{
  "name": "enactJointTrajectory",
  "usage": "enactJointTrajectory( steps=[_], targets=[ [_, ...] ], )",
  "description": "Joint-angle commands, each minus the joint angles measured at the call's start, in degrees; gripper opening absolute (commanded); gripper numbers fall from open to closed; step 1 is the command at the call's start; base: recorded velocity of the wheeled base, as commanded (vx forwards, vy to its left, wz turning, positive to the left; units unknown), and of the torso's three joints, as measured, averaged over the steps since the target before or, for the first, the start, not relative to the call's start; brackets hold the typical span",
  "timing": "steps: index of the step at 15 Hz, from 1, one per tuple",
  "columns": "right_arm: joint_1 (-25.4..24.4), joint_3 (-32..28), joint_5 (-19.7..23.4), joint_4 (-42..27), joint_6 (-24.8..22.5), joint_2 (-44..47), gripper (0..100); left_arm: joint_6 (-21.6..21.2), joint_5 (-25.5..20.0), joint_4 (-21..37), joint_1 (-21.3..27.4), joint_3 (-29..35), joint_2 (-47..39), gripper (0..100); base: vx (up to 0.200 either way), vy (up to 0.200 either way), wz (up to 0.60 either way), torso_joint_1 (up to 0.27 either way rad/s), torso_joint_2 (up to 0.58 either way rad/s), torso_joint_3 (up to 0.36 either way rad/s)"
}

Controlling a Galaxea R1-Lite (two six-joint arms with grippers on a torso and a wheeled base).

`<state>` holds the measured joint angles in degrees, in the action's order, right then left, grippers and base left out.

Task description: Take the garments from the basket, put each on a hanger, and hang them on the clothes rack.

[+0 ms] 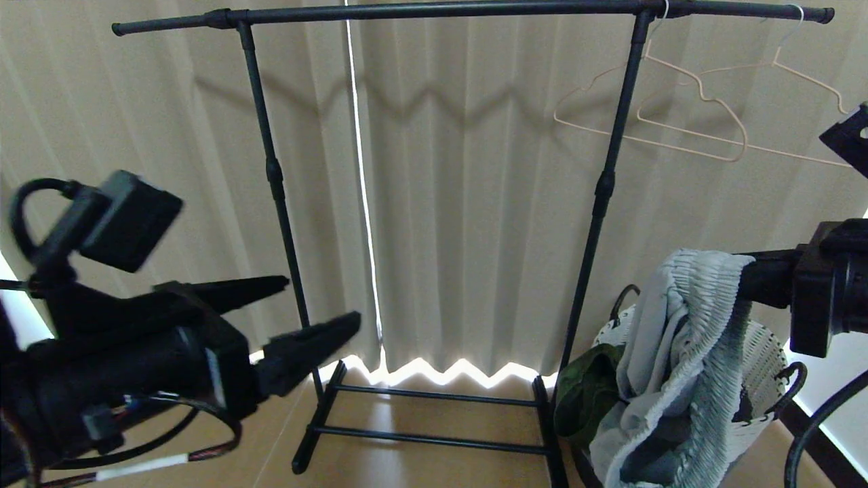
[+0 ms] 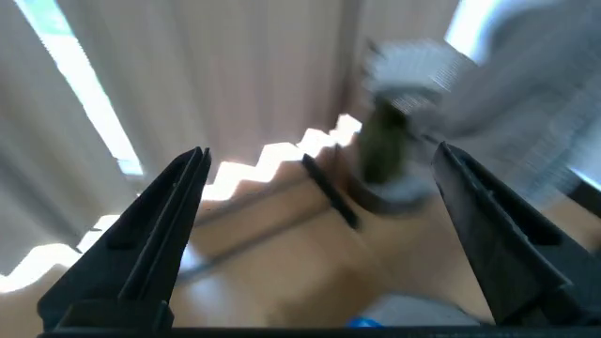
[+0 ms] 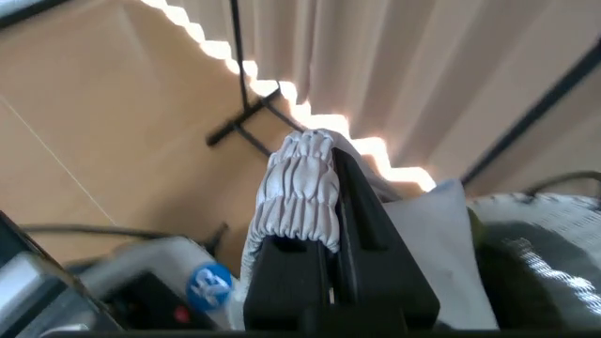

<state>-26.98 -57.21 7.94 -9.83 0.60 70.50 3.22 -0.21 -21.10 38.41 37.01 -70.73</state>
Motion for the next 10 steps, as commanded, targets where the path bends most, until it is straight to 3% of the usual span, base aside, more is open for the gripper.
enactJointTrajectory(
  steps=[1, 2, 3, 10],
  targets=[
    [-0.2, 0.0, 0.2, 0.4, 0.5, 1.4, 0, 1.2, 0.8, -0.8, 6.3, 1.7, -8.5, 100, 0.000, 0.000, 0.00, 0.000, 0.00, 0.000],
    [-1.8, -0.1, 0.4, 2.5, 2.3, 1.5, 0, 5.2, 1.8, -3.1, 12.6, 4.6, -14.3, 100, 0.000, 0.000, 0.00, 0.000, 0.00, 0.000],
    [-1.9, -0.1, 0.4, 3.7, 2.7, 1.6, 0, 6.0, 3.3, -4.3, 15.0, 6.0, -17.3, 100, 0.000, 0.000, 0.00, 0.000, 0.00, 0.000],
    [-3.1, -0.1, 1.1, 7.8, 4.9, 1.7, 0, 7.4, 5.1, -14.1, 21.9, 8.5, -33.5, 100, 0.000, 0.000, 0.00, 0.000, 0.00, 0.000]
  ],
)
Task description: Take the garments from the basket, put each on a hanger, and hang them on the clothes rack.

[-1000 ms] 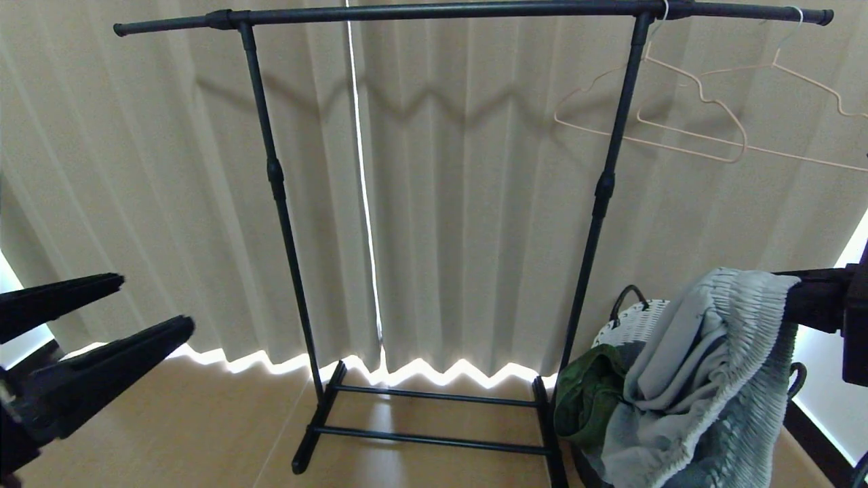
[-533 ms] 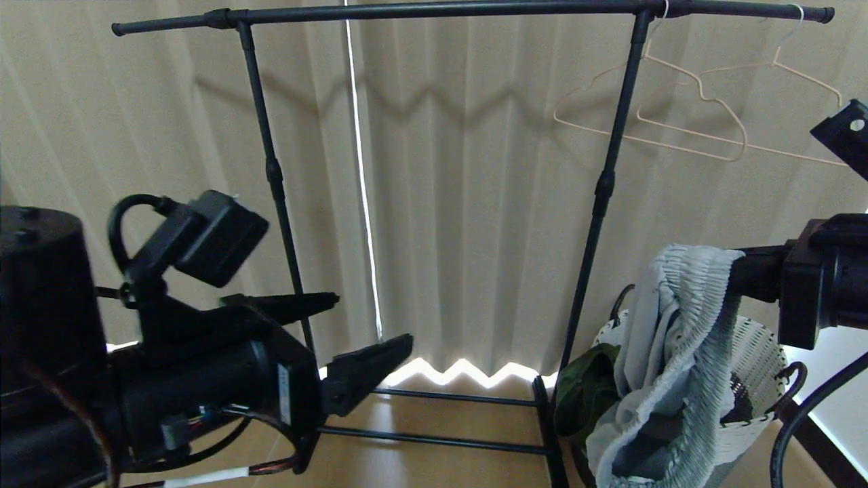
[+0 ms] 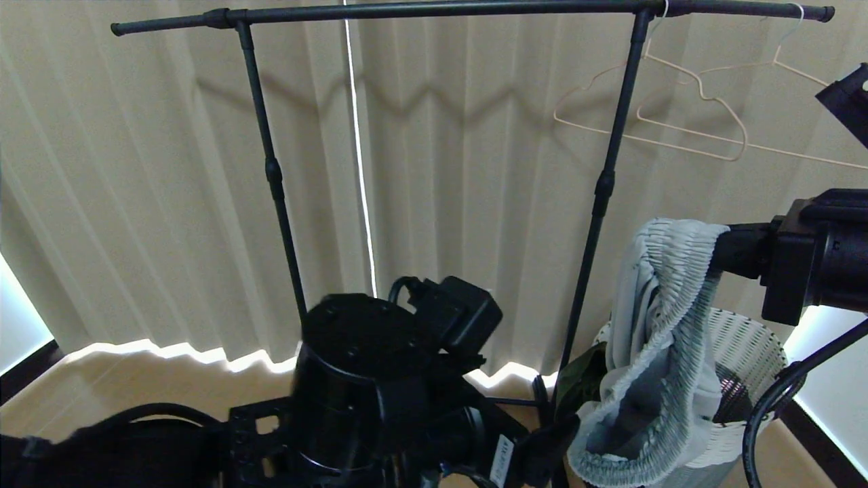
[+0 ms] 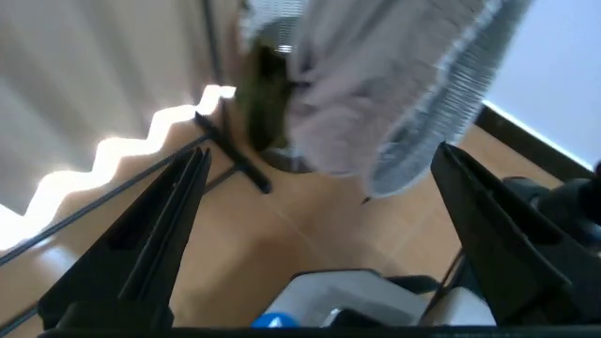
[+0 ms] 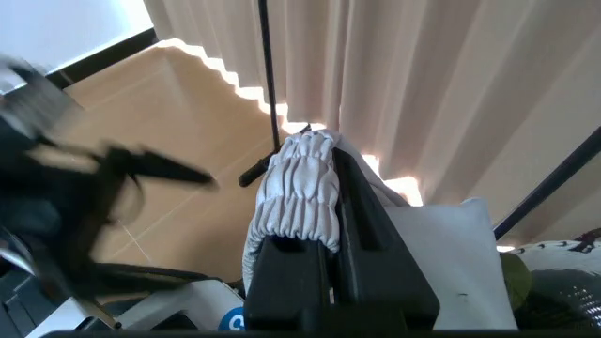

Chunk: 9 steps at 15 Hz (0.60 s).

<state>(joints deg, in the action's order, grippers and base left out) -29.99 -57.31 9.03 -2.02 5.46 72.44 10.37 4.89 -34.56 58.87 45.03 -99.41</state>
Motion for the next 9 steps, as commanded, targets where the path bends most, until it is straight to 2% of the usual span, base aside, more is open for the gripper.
enactJointTrajectory(
  steps=[1, 4, 6, 7, 9],
  targets=[
    [-0.1, 0.0, 1.0, 0.2, 0.0, -0.7, 0, 0.3, 0.8, -2.8, 2.0, 1.5, -7.9, 100, 0.000, 0.000, 0.00, 0.000, 0.00, 0.000],
    [-0.2, 0.0, 2.3, 0.3, 0.0, -2.4, 0, 4.7, 8.6, -3.8, 3.6, 4.4, -14.1, 100, 0.000, 0.000, 0.00, 0.000, 0.00, 0.000],
    [-0.2, 0.0, 2.8, 0.2, 0.0, -2.9, 0, 6.5, 10.4, -3.9, 4.0, 5.9, -16.5, 100, 0.000, 0.000, 0.00, 0.000, 0.00, 0.000],
    [-0.2, 0.0, 3.4, 0.3, 0.0, -3.4, 0, 8.8, 11.3, -4.6, 4.0, 8.1, -19.2, 100, 0.000, 0.000, 0.00, 0.000, 0.00, 0.000],
    [-0.2, 0.0, 3.5, 0.3, 0.0, -3.5, 0, 9.4, 13.3, -5.3, 4.0, 8.7, -19.7, 100, 0.000, 0.000, 0.00, 0.000, 0.00, 0.000]
  ],
)
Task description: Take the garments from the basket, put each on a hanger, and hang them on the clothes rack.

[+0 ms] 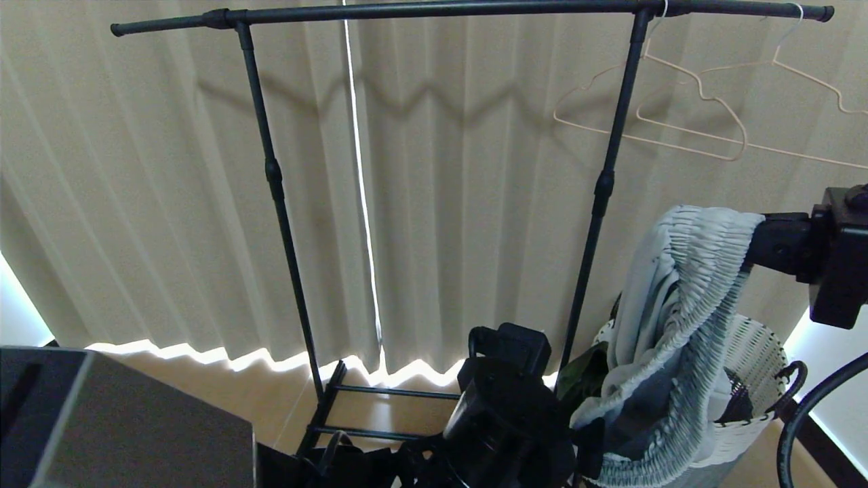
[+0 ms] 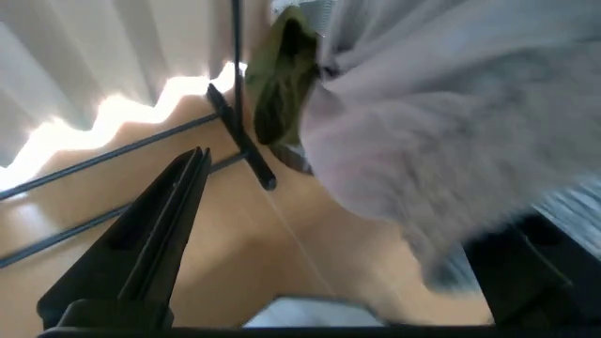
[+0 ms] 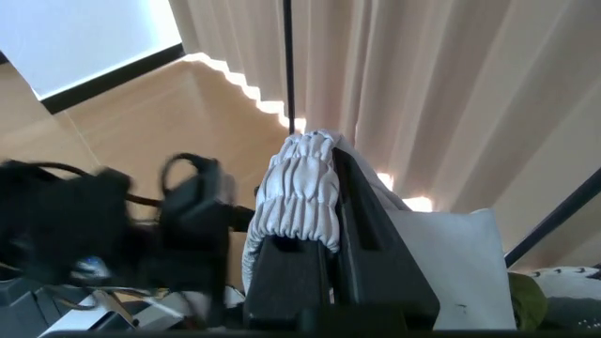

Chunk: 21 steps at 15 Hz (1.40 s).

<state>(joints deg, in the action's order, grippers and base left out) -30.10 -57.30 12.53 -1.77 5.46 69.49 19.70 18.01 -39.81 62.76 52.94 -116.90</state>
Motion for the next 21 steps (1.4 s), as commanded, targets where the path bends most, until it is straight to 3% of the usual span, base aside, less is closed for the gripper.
enactJointTrajectory(
  steps=[1, 4, 5, 7, 10, 12, 14, 15, 16, 19, 21],
  targets=[
    [0.0, 0.0, 0.0, 0.0, 0.0, -0.6, 0, 0.1, 0.2, 0.0, 0.1, 0.8, -2.2, 100, 0.000, 0.000, 0.00, 0.000, 0.00, 0.000],
    [0.0, 0.0, 0.2, 0.0, 0.0, -0.9, 0, 0.0, 0.4, 0.1, -0.1, -0.3, -2.1, 100, 0.000, 0.000, 0.00, 0.000, 0.00, 0.000],
    [0.0, 0.0, 0.2, 0.0, 0.0, -0.9, 0, -0.1, 0.4, 0.2, -0.1, -0.5, -2.0, 0, 0.000, 0.000, 0.00, 0.000, 0.00, 0.000],
    [0.0, 0.0, 0.2, 0.0, 0.0, -0.8, 0, -1.4, 0.7, -0.2, -0.2, -2.5, -0.9, 0, 0.000, 0.000, 0.00, 0.000, 0.00, 0.000],
    [0.1, 0.1, 0.0, 0.0, 0.0, 0.7, 0, -2.7, 4.8, -2.8, -0.4, -8.6, 4.8, 0, 0.000, 0.000, 0.00, 0.000, 0.00, 0.000],
    [0.1, 0.0, -0.1, 0.0, 0.0, 2.3, 0, -4.3, 3.3, -1.9, -2.4, -11.2, 12.7, 0, 0.000, 0.000, 0.00, 0.000, 0.00, 0.000],
    [0.1, -0.3, -0.1, 1.9, -0.1, 4.8, 0, -4.5, -0.3, 4.4, -5.6, -10.7, 21.5, 0, 0.000, 0.000, 0.00, 0.000, 0.00, 0.000],
    [0.1, -0.4, -0.2, 3.9, -0.2, 6.4, 0, -4.6, -1.8, 10.5, -7.4, -9.4, 25.3, 0, 0.000, 0.000, 0.00, 0.000, 0.00, 0.000],
    [0.1, -0.4, -0.2, 6.8, -0.2, 8.6, 0, -4.7, -4.4, 20.6, -11.1, -6.0, 30.6, 0, 0.000, 0.000, 0.00, 0.000, 0.00, 0.000],
    [0.1, -1.2, 0.0, 11.0, -0.2, 11.0, 0, -4.8, -9.5, 31.2, -18.1, 3.0, 37.1, 0, 0.000, 0.000, 0.00, 0.000, 0.00, 0.000],
    [0.1, -2.8, 0.0, 13.1, -0.1, 11.8, 0, -4.8, -13.5, 37.9, -20.2, 8.8, 41.0, 0, 0.000, 0.000, 0.00, 0.000, 0.00, 0.000]
  ],
)
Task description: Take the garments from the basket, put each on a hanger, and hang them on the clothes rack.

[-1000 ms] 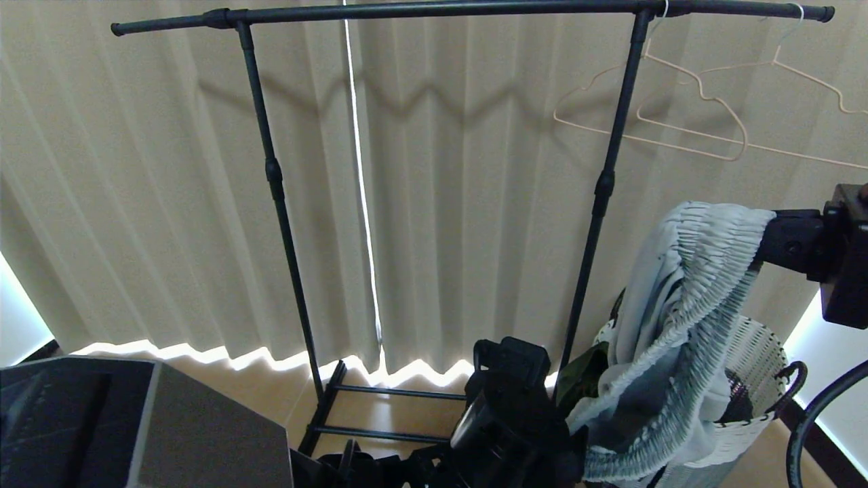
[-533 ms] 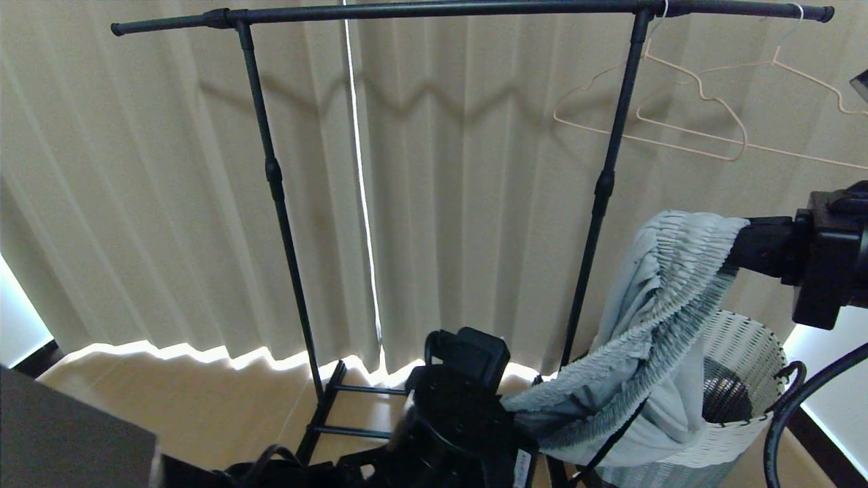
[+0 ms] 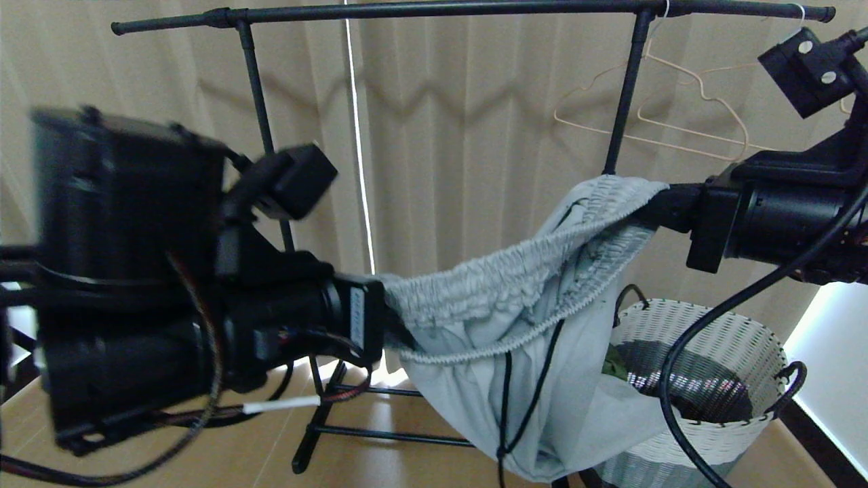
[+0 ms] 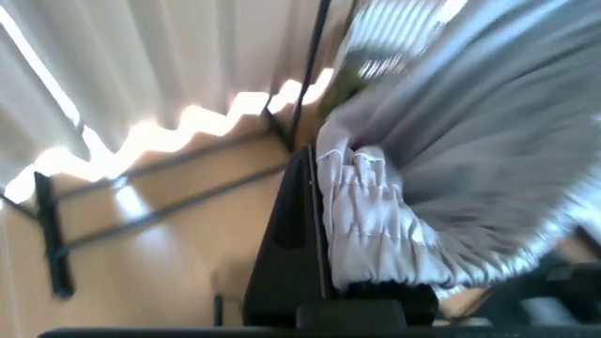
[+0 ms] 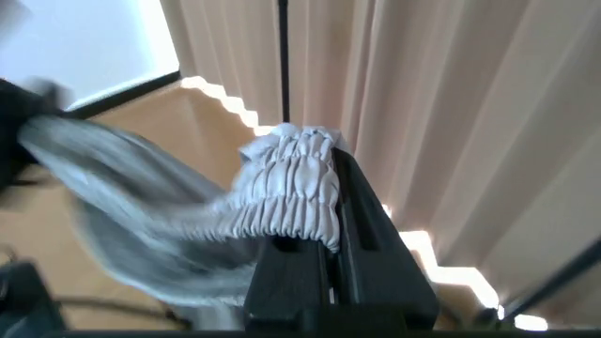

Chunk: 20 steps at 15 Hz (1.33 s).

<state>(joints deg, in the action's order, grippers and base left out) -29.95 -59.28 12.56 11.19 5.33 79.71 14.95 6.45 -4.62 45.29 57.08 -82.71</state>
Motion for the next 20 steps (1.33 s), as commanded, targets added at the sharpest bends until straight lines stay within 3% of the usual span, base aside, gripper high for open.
enactJointTrajectory(
  steps=[1, 3, 7, 9, 12, 15, 17, 18, 20],
  targets=[
    [0.0, -1.4, 0.1, 0.5, 0.0, 1.7, 0, 0.0, -3.5, 4.3, -3.3, 6.2, 7.8, 0, 0.000, 0.000, 0.00, 0.000, 0.00, 0.000],
    [0.0, -2.6, 0.0, 0.9, 0.0, 1.6, 0, -0.1, -5.3, 5.9, -4.0, 9.8, 8.2, 0, 0.000, 0.000, 0.00, 0.000, 0.00, 0.000],
    [0.8, -2.6, -0.3, 0.9, -0.1, 1.6, 0, -3.6, -4.8, 6.2, -6.5, 9.9, 5.9, 0, 0.000, 0.000, 0.00, 0.000, 0.00, 0.000],
    [1.4, -2.6, -0.4, 0.9, -0.1, 1.5, 0, -5.6, -3.5, 11.9, -8.9, 11.2, 5.2, 0, 0.000, 0.000, 0.00, 0.000, 0.00, 0.000],
    [2.4, -2.6, -0.5, 0.9, -0.5, 1.8, 0, -5.7, -3.2, 12.5, -8.8, 10.8, 5.1, 0, 0.000, 0.000, 0.00, 0.000, 0.00, 0.000],
    [5.2, -1.8, -0.6, 2.3, -1.7, 2.2, 0, -5.8, -3.1, 11.0, -8.2, 10.5, 3.3, 0, 0.000, 0.000, 0.00, 0.000, 0.00, 0.000],
    [6.4, -1.8, -0.6, 2.4, -1.7, 2.0, 0, -6.1, -0.8, 5.3, -7.5, 10.8, 0.7, 0, 0.000, 0.000, 0.00, 0.000, 0.00, 0.000],
    [6.9, -2.0, -0.7, 2.5, -1.7, 1.8, 0, -7.6, 2.8, 1.8, -6.4, 12.3, -0.7, 0, 0.000, 0.000, 0.00, 0.000, 0.00, 0.000],
    [8.6, -2.1, -0.6, 5.3, -3.4, 2.4, 0, -11.3, 3.7, 1.6, -6.3, 14.3, -1.0, 0, 0.000, 0.000, 0.00, 0.000, 0.00, 0.000]
  ],
)
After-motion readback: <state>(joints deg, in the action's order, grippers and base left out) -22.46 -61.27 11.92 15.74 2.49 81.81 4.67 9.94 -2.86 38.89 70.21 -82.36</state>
